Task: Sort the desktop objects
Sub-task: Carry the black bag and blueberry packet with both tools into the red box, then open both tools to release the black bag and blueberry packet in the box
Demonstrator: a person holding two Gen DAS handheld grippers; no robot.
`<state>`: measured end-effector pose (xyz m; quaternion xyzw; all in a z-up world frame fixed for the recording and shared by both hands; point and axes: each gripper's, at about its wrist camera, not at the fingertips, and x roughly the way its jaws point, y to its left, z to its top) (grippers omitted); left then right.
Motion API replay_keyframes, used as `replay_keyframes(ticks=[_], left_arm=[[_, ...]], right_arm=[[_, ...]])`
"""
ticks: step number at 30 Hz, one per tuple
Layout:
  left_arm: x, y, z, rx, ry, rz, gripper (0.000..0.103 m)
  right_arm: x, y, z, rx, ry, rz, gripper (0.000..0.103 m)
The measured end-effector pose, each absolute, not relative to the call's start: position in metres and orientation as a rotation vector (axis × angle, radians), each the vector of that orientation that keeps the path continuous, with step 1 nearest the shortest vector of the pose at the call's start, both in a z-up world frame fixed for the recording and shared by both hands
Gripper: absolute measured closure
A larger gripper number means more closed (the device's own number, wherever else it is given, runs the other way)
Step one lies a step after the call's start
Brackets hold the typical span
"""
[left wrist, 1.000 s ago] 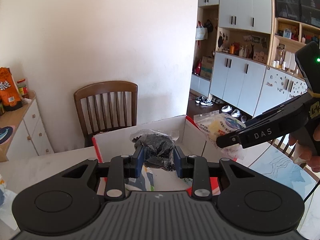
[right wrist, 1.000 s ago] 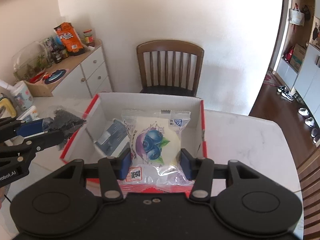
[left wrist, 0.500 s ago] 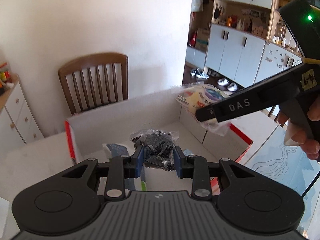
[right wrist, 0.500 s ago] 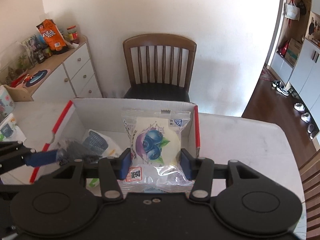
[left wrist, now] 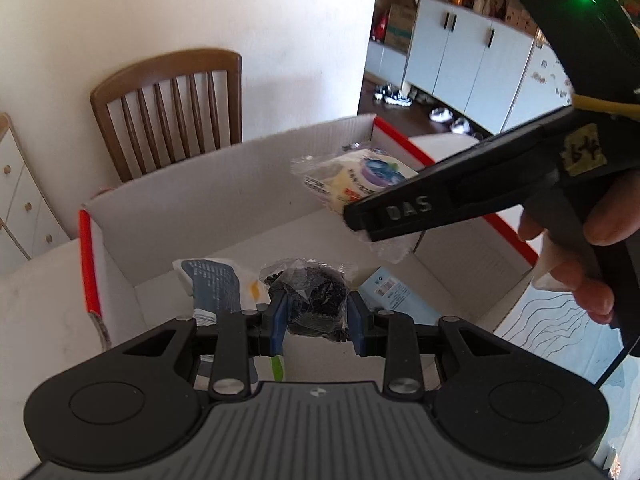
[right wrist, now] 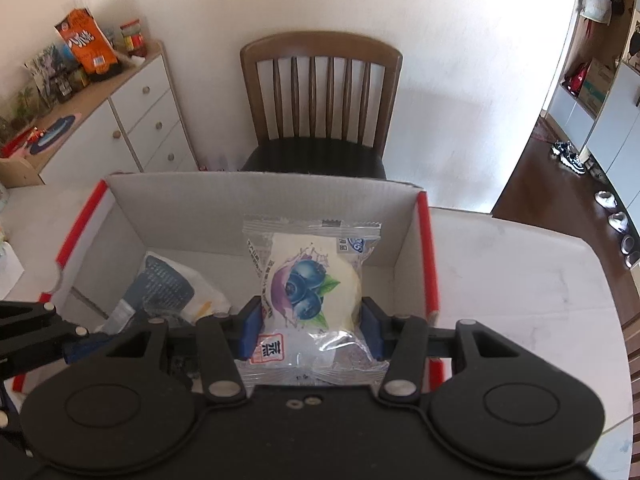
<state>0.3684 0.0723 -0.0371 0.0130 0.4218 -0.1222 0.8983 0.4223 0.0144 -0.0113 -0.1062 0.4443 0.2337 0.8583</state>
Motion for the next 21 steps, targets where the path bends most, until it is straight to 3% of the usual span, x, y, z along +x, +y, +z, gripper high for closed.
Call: replay_keyframes(ticks=[21], left_arm=[[0.395, 0.064, -0.073, 0.049, 1.055, -0.311, 0.073]], right_arm=[[0.446, 0.045, -0.057, -0.29, 1.084, 0.461, 0.054]])
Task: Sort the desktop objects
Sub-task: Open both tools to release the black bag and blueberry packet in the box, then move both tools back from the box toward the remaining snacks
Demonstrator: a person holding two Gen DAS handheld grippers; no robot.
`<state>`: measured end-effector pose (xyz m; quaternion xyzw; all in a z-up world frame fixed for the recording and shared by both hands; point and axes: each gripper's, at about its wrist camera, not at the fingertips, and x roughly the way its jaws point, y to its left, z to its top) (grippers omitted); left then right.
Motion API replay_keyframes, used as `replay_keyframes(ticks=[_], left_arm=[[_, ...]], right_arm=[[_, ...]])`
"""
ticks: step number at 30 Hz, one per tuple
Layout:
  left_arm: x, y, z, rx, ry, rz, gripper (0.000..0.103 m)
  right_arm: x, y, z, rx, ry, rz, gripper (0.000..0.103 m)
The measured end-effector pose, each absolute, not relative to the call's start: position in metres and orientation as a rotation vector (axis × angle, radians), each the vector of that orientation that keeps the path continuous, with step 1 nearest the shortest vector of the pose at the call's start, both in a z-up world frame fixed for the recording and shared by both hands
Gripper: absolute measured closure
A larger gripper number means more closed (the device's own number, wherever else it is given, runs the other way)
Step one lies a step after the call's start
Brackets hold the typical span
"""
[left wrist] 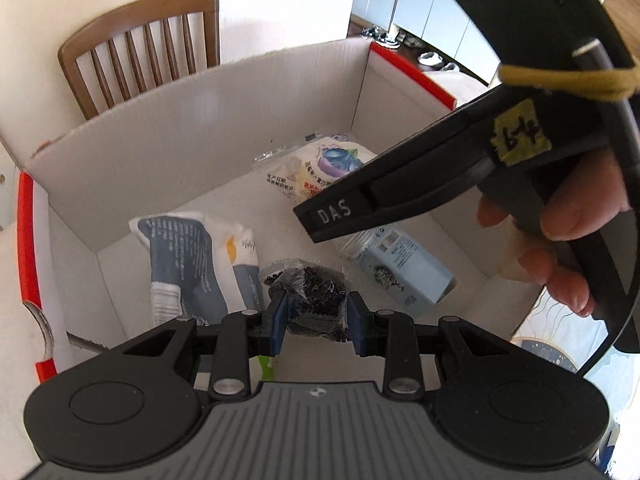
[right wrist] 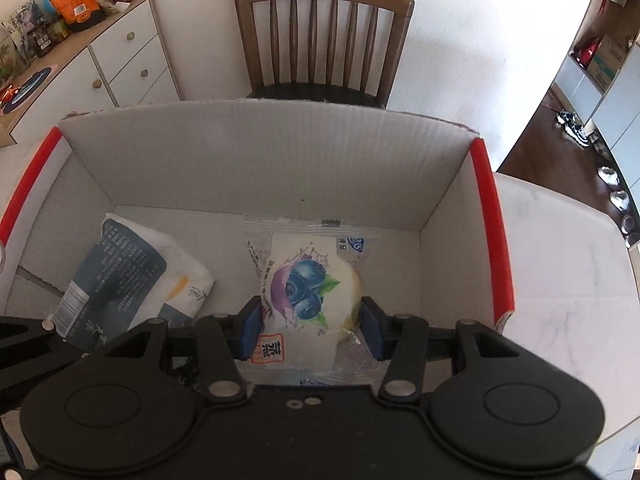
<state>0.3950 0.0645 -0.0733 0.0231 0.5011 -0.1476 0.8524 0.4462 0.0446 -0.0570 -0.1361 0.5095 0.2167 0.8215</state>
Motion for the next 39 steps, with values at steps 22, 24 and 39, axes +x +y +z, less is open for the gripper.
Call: replay_keyframes(ticks=[22, 24, 39], left_arm=[[0.395, 0.073, -0.061, -0.006, 1.051, -0.293, 0.047], [0.389, 0.074, -0.055, -0.005, 1.039, -0.292, 0.047], [0.314, 0.075, 0.005, -0.013, 0.885, -0.252, 0.047]], right_arm=[[0.439, 0.04, -0.043, -0.239, 1.098, 0.471, 0.041], [0.435, 0.038, -0.038, -0.232, 1.092, 0.479, 0.041], [0.39, 0.017, 0.015, -0.21, 1.015, 0.544, 0.041]])
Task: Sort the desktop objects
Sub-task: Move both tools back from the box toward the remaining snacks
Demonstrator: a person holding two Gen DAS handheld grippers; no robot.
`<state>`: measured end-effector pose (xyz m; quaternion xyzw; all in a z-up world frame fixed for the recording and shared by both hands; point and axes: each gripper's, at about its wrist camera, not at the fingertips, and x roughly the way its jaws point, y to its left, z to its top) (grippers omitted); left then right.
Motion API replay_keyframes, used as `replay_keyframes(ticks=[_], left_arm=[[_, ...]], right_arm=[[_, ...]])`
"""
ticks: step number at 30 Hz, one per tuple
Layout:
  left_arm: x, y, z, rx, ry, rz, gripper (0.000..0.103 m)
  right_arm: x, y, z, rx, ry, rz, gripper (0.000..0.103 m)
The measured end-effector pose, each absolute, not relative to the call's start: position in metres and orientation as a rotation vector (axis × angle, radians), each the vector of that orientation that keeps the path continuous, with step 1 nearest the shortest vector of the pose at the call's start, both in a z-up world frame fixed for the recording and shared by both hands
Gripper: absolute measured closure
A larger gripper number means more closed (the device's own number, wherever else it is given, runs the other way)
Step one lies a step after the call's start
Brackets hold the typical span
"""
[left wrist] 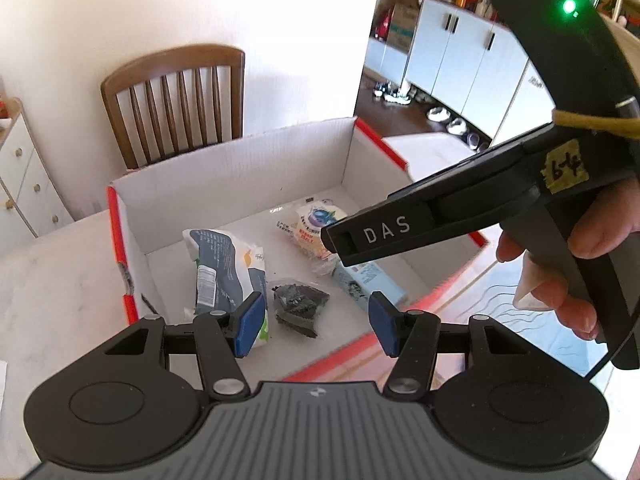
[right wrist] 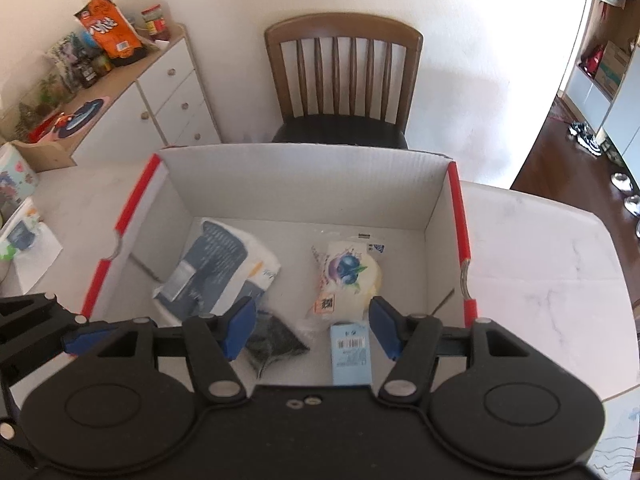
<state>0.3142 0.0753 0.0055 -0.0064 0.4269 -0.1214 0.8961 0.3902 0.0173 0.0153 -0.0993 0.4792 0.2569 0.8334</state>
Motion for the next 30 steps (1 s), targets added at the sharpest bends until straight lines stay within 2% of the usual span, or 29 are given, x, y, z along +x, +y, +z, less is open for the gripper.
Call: replay_keyframes(ticks=[12, 30], left_arm=[[0.256, 0.075, 0.044, -0.008, 0.792, -0.246, 0.047], [0.18, 0.076, 0.063, -0.016, 0.712, -0.243, 0.047]], right_arm=[[0.336, 0.002, 0.046, -0.215, 0.973, 0.586, 0.041], [0.254, -0.042, 0.069, -0.149, 0.917, 0.617, 0.041]])
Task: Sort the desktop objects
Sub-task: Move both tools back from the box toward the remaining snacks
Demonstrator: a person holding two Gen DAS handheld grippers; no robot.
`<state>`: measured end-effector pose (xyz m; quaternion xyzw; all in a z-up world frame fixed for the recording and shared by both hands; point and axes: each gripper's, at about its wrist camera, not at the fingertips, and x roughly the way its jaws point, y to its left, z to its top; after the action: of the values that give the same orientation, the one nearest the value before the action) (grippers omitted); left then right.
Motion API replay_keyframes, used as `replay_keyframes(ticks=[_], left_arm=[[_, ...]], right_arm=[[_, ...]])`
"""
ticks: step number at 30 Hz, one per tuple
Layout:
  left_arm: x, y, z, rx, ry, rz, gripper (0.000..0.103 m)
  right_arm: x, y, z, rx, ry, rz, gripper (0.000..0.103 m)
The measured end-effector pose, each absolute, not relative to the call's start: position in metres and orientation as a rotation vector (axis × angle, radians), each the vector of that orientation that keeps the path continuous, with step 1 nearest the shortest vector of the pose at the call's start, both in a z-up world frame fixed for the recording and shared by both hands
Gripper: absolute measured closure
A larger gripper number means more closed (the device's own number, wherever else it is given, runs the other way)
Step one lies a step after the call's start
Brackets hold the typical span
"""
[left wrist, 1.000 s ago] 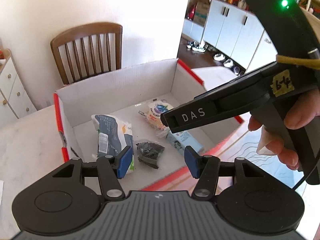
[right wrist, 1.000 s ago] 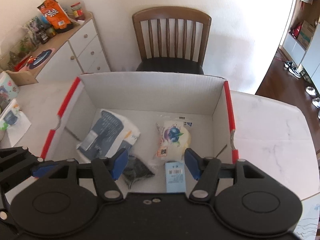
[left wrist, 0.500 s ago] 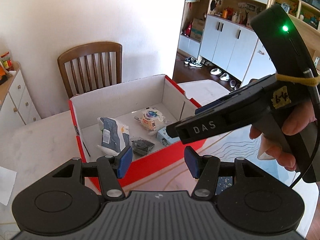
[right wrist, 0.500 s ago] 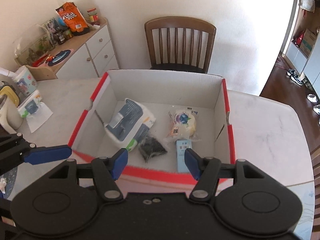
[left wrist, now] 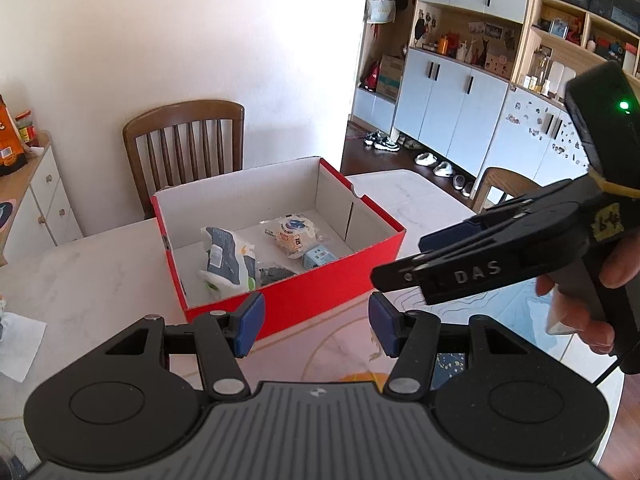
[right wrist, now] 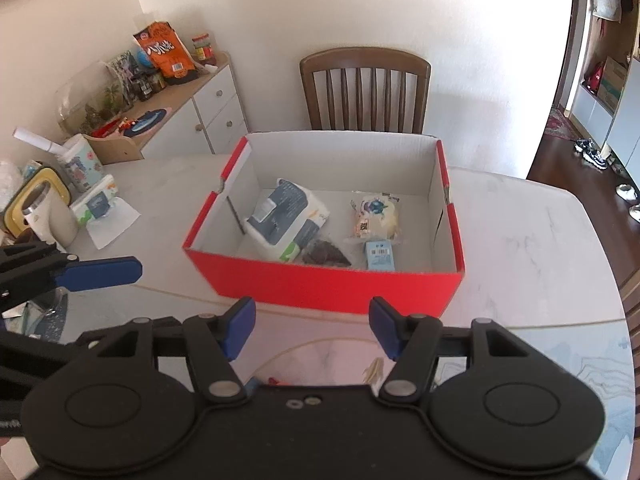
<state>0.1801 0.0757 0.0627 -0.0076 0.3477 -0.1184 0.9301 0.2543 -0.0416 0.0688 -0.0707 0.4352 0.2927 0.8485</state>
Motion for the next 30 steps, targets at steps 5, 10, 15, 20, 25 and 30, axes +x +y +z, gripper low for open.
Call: replay_keyframes(ticks=[5, 10, 15, 20, 25, 30], left_arm=[[0.161, 0.077, 0.063, -0.026, 0.693, -0.233, 0.047], [0.143, 0.076, 0.06, -0.031, 0.683, -0.222, 0.047], [0.127, 0.075, 0.052, -0.039, 0.686, -0.214, 0.047], [0.112, 0.073, 0.042, -0.036, 0.692, -0.201, 0.045], [0.097, 0.066, 0.035, -0.02, 0.679, -0.186, 0.04], [0.086, 0.062, 0.022, -0.027, 0.684, -0.176, 0.037]], right_arm=[[0.234, -0.049, 0.071, -0.132, 0.9, 0.622, 0.041], [0.212, -0.057, 0.067, -0.132, 0.883, 0.62, 0.041], [0.192, -0.068, 0.056, -0.129, 0.884, 0.609, 0.041], [0.174, -0.078, 0.043, -0.15, 0.875, 0.586, 0.041], [0.159, -0.091, 0.032, -0.149, 0.87, 0.563, 0.041], [0.147, -0.104, 0.021, -0.141, 0.879, 0.54, 0.041]])
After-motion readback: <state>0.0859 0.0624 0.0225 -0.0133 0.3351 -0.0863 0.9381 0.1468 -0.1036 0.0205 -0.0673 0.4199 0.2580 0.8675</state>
